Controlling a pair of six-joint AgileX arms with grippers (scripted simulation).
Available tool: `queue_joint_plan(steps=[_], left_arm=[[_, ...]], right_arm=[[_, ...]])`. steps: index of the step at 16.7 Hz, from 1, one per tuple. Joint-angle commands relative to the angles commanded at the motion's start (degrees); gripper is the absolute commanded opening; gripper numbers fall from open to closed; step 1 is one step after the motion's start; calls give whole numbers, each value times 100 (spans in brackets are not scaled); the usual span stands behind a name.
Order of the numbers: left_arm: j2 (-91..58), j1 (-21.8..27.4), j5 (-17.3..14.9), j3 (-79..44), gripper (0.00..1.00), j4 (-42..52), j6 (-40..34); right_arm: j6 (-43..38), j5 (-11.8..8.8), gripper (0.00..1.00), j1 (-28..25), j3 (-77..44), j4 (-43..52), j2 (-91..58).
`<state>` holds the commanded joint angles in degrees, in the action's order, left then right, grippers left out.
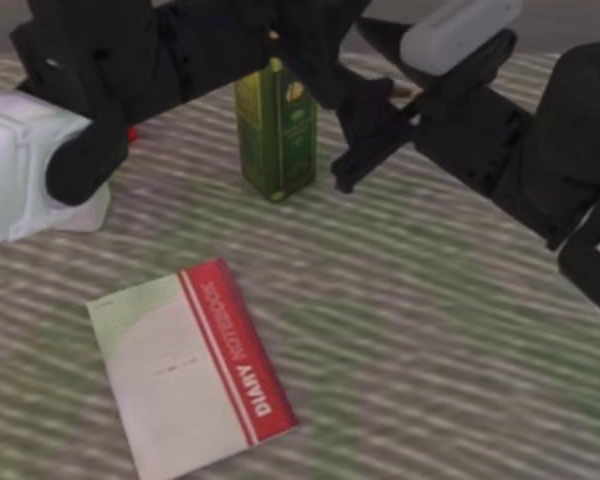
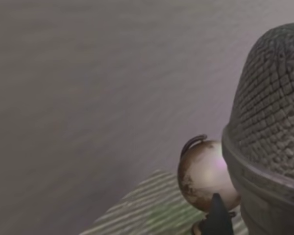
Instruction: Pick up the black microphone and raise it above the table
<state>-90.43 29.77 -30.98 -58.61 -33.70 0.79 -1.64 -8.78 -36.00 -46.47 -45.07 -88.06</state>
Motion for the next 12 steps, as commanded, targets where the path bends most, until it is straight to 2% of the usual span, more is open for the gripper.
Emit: queue_joint_plan(steps=[1,2,12], left_arm=[[0,0,0,0,0,0,0],[0,0,0,0,0,0,0],[69,-62,-23,-10,0,14,26]], right_arm=[[0,0,98,0,0,0,0],[0,0,100,0,0,0,0],[25,11,100,39,137,24,49]])
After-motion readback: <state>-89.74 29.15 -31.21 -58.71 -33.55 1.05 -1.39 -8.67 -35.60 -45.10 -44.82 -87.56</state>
